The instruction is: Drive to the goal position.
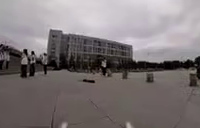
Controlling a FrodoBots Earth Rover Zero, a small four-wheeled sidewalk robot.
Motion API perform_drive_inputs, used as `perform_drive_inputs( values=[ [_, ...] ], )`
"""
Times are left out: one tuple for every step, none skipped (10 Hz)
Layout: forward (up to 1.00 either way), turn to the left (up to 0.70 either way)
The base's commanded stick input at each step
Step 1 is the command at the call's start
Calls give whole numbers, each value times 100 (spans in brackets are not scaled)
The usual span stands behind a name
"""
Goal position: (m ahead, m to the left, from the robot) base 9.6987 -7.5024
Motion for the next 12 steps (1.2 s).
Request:
perform_drive_inputs(
  values=[
    [70, -14],
    [70, -14],
    [70, -14],
    [70, -14],
    [70, -14],
    [70, -14],
    [70, -14],
    [70, -14],
    [70, -14],
    [70, -14],
    [70, -14],
    [70, -14]
  ],
)
